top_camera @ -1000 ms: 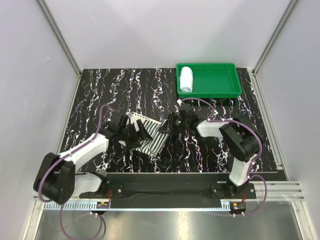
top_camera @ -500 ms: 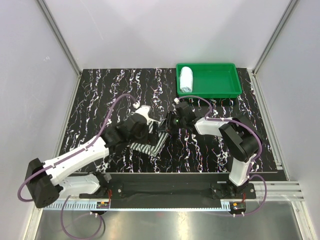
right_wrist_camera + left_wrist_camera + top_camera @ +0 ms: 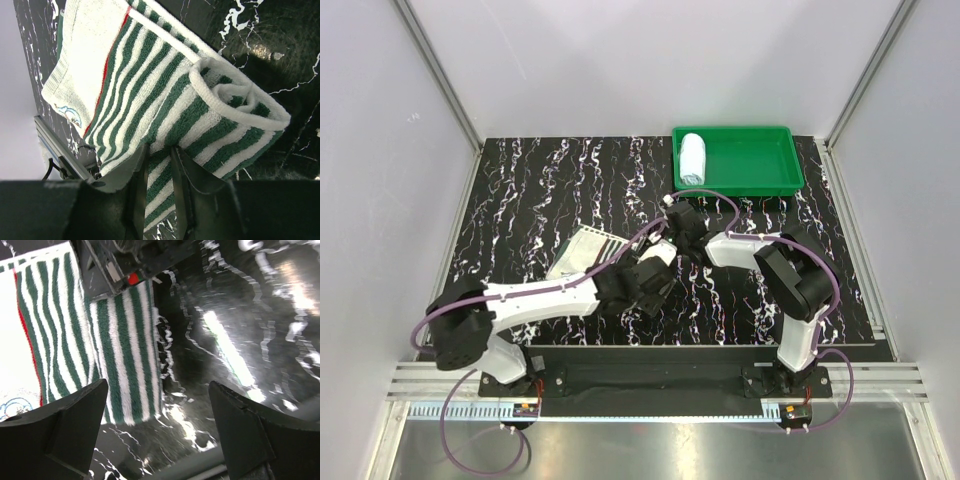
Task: Roll the towels
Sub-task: Roll the towel
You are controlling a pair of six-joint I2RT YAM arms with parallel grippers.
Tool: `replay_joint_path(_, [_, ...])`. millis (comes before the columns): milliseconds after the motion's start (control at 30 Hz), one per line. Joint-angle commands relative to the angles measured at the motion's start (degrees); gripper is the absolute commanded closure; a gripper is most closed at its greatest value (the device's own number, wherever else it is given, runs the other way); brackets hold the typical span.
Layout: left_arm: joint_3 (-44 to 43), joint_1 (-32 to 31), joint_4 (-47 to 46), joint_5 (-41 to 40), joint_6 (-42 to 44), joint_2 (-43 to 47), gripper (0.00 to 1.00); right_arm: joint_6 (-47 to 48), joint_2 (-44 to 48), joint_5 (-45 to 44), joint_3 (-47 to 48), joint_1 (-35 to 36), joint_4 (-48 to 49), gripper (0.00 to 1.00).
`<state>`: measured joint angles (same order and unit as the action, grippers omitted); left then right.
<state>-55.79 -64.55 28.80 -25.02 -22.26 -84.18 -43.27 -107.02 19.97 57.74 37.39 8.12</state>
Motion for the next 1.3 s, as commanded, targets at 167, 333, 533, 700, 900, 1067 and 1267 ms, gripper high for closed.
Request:
replay_joint_path(167, [0.32, -0.05, -3.56, -4.87, -0.85, -5.55, 0.12, 2.13, -1.7, -2.3, 0.27, 0.85, -3.46, 0.68])
replay_joint_path(333, [5.24, 0.04, -6.29, -2.94, -3.22, -5.55, 0.12, 2.22, -2.14, -2.21, 0.62, 0.85, -3.9, 0.68])
replay_joint_path(533, [8.68, -0.05, -8.14, -1.53, -5.42, -5.99, 0.13, 2.31, -1.87, -2.21, 1.41, 0.85, -4.78, 0.68])
replay_joint_path(700, [11.67, -0.05, -10.51, -0.21, -7.62, -6.78, 0.18, 2.75, -1.43, -2.3, 2.64, 0.85, -6.27, 0.68])
replay_joint_path(900, [11.58, 0.04, -9.9, -2.05, -9.82, -8.98, 0.36, 2.83, -0.91, -2.3, 2.65, 0.93, -7.24, 0.68])
replay_joint_path(1067, [13.16, 0.13, -10.43, -2.58, -12.72, -9.51, 0.79, 3.45, 0.41, -2.74, 2.47, 0.85, -9.77, 0.68])
replay_joint_path(1267, [13.25, 0.13, -10.95, -1.44, -12.63, -8.99, 1.0, 5.03, 3.04, -4.23, 3.35, -1.08, -14.35, 0.64])
